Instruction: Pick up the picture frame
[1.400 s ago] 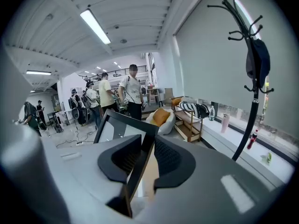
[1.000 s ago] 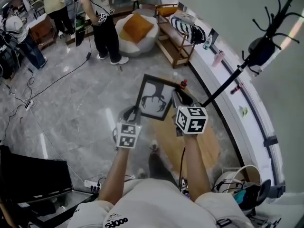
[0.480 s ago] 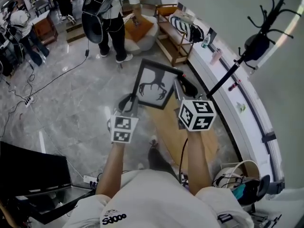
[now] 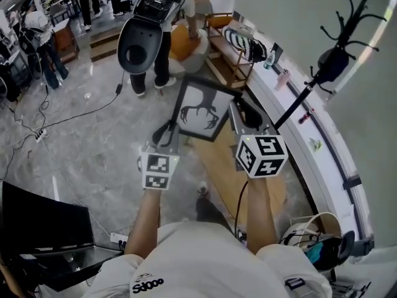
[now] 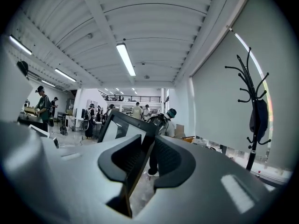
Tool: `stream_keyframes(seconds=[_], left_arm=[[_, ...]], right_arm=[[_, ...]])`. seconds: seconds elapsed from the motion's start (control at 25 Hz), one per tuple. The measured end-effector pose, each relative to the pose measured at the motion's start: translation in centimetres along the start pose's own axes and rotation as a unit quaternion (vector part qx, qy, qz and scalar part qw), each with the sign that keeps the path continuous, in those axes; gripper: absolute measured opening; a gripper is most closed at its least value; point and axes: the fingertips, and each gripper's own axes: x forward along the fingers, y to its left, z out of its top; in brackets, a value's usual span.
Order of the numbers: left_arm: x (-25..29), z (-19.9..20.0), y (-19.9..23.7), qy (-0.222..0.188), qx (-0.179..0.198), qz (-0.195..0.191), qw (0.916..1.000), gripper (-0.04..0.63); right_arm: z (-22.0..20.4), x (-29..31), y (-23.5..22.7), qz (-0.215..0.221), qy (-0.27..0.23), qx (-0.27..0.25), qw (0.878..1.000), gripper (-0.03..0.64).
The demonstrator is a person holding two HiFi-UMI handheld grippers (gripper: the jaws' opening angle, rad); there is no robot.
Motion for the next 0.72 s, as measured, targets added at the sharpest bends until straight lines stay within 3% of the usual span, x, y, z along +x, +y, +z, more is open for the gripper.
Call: stream_keyframes(seconds=[0.72], left_arm=[[-1.4,2.0,0.4,-0.031,0.015,0.019,0.9992,0.077]], right_arm=[[2.1,-1.4,1.1,0.006,-0.021,-0.011,1.000,0.089]])
